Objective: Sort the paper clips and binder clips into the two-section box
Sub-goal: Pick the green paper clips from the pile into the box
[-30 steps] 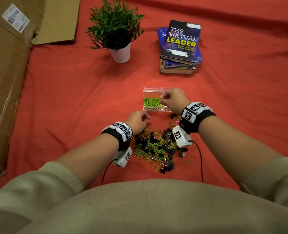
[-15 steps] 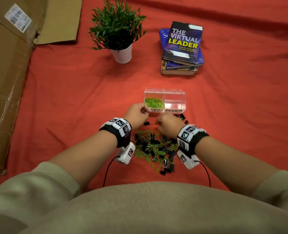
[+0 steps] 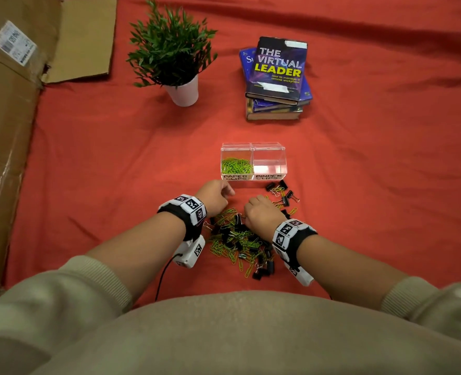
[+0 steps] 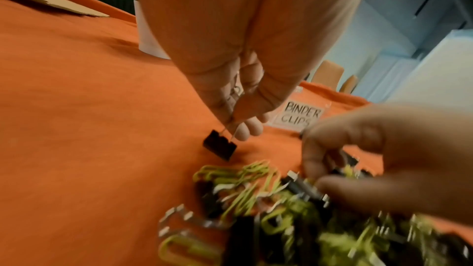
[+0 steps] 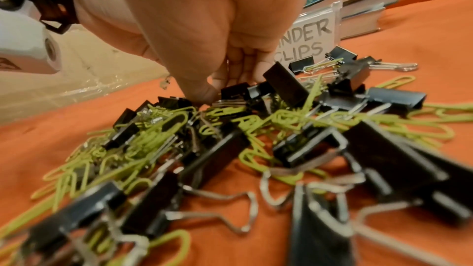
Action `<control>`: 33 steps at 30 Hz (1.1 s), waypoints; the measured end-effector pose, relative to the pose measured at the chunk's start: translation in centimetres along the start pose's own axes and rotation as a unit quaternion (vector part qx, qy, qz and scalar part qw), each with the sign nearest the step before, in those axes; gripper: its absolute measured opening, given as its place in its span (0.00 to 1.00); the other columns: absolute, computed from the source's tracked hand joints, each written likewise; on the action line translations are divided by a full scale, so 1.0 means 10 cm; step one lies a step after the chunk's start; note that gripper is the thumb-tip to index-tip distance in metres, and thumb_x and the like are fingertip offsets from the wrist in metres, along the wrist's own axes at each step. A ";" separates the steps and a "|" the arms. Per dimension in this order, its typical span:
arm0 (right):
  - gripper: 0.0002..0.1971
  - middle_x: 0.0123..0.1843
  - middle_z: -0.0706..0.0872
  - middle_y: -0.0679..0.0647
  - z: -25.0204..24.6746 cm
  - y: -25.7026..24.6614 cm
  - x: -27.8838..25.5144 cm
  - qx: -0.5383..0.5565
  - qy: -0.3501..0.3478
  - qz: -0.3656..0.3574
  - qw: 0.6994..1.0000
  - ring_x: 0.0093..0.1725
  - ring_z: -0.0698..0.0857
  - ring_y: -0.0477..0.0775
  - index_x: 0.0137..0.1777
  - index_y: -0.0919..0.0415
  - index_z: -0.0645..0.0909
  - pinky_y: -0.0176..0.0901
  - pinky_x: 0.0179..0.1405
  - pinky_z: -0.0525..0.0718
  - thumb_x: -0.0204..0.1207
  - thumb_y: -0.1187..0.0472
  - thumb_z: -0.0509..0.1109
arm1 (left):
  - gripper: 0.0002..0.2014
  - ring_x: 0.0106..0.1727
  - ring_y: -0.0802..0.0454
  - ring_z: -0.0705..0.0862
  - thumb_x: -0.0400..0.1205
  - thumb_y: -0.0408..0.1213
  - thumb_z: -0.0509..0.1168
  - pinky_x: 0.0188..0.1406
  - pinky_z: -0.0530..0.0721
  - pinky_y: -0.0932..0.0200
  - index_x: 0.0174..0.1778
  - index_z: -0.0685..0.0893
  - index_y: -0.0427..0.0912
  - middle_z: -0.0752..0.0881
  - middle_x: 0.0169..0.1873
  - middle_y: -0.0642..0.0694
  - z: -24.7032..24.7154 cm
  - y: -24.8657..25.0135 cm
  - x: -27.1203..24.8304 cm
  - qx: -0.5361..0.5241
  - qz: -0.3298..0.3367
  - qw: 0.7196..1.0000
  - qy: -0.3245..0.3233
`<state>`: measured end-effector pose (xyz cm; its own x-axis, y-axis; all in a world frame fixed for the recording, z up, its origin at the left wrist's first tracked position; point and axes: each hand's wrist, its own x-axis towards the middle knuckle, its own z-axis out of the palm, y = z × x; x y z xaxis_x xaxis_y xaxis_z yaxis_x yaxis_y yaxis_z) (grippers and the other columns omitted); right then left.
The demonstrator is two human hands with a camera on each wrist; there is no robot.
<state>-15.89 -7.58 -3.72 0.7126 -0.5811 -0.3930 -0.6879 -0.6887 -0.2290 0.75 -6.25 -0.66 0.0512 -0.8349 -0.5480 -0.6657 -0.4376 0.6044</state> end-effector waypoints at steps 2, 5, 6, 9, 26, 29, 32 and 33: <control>0.15 0.59 0.81 0.63 -0.02 0.00 0.00 -0.013 -0.004 -0.011 1.000 0.62 0.75 0.63 0.60 0.69 0.77 0.51 0.66 0.69 0.81 0.59 0.60 | 0.15 0.49 0.50 0.83 0.76 0.20 0.60 0.48 0.79 0.60 0.49 0.85 0.42 0.86 0.50 0.45 0.02 -0.07 -0.03 0.041 -0.008 0.999 -0.001; 0.13 0.58 0.83 0.61 -0.03 0.01 0.02 -0.016 -0.009 -0.014 1.000 0.59 0.76 0.61 0.59 0.66 0.76 0.50 0.64 0.72 0.81 0.59 0.60 | 0.11 0.60 0.45 0.81 0.74 0.25 0.62 0.56 0.77 0.59 0.48 0.85 0.40 0.84 0.53 0.42 0.04 -0.16 -0.06 0.117 0.016 0.993 0.021; 0.12 0.57 0.83 0.61 -0.04 0.01 0.03 -0.007 -0.009 -0.010 1.000 0.59 0.77 0.61 0.58 0.66 0.77 0.49 0.64 0.72 0.81 0.59 0.60 | 0.09 0.61 0.43 0.80 0.75 0.28 0.64 0.58 0.76 0.57 0.48 0.85 0.40 0.83 0.53 0.42 0.06 -0.17 -0.07 0.139 0.028 0.989 0.035; 0.10 0.53 0.85 0.59 -0.20 0.03 0.03 0.084 0.020 0.027 0.996 0.55 0.81 0.59 0.54 0.65 0.80 0.45 0.58 0.77 0.78 0.62 0.62 | 0.11 0.59 0.43 0.79 0.76 0.42 0.68 0.58 0.76 0.53 0.50 0.83 0.40 0.81 0.52 0.42 0.17 -0.18 -0.10 0.219 0.049 0.973 0.051; 0.10 0.45 0.86 0.59 -0.76 -0.05 0.39 0.114 0.050 0.061 0.990 0.45 0.86 0.58 0.46 0.65 0.85 0.47 0.46 0.87 0.77 0.65 0.61 | 0.12 0.55 0.36 0.83 0.81 0.35 0.63 0.50 0.83 0.45 0.57 0.83 0.33 0.80 0.54 0.37 0.35 -0.07 -0.08 0.284 0.067 0.956 0.024; 0.11 0.32 0.82 0.55 -0.53 -0.09 0.18 0.122 -0.048 0.103 0.986 0.34 0.85 0.55 0.33 0.62 0.78 0.45 0.36 0.88 0.77 0.62 0.63 | 0.11 0.55 0.36 0.83 0.81 0.34 0.63 0.48 0.81 0.45 0.56 0.82 0.33 0.80 0.54 0.37 0.36 -0.04 -0.10 0.306 0.079 0.948 0.031; 0.11 0.38 0.84 0.57 -0.32 -0.11 0.01 0.117 -0.082 0.111 0.983 0.39 0.85 0.57 0.39 0.63 0.82 0.44 0.37 0.83 0.75 0.54 0.68 | 0.09 0.55 0.35 0.84 0.81 0.28 0.60 0.45 0.80 0.45 0.55 0.80 0.32 0.80 0.54 0.36 0.36 -0.01 -0.11 0.334 0.087 0.938 0.024; 0.13 0.41 0.85 0.59 -0.26 -0.11 -0.02 0.114 -0.078 0.109 0.984 0.42 0.85 0.58 0.42 0.64 0.83 0.45 0.39 0.82 0.74 0.52 0.69 | 0.09 0.55 0.35 0.84 0.81 0.27 0.59 0.45 0.80 0.44 0.55 0.80 0.32 0.80 0.54 0.36 0.36 0.00 -0.12 0.340 0.088 0.936 0.022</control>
<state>-14.91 -7.81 -1.04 0.5266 -0.6182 -0.5835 -0.8481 -0.4286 -0.3113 -2.00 -4.08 -2.10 -0.0835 -0.8936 -0.4411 -0.9858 0.0093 0.1679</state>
